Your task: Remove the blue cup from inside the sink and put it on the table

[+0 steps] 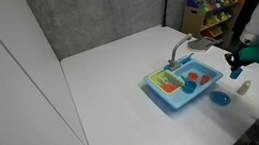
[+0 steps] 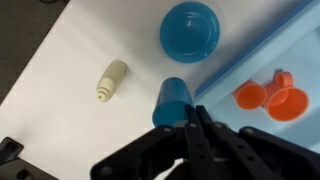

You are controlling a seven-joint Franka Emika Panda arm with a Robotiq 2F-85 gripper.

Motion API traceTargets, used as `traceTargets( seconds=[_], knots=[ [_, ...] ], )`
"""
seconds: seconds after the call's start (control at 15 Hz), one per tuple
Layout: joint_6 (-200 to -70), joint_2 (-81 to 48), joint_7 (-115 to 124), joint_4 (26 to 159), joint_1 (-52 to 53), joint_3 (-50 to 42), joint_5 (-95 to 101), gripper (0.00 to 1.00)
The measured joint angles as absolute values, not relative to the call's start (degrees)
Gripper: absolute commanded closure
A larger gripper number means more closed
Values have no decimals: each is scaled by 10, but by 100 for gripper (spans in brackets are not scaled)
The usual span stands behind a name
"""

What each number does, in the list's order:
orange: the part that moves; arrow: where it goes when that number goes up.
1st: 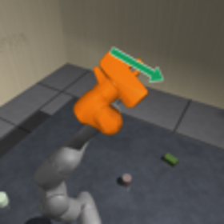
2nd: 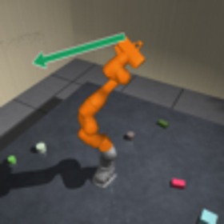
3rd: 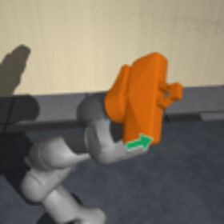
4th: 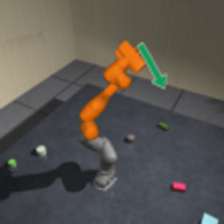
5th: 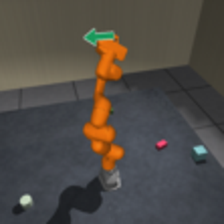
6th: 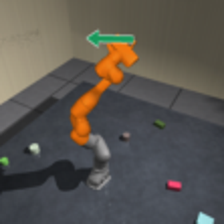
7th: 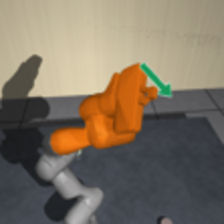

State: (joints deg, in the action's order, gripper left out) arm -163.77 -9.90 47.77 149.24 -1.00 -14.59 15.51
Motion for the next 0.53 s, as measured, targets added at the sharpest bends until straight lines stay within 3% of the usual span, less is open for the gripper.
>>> traceTargets(
  seconds=[0.53],
  knots=[
    [-1643,-107,478,1491,-8,-150,153,98]
  ],
)
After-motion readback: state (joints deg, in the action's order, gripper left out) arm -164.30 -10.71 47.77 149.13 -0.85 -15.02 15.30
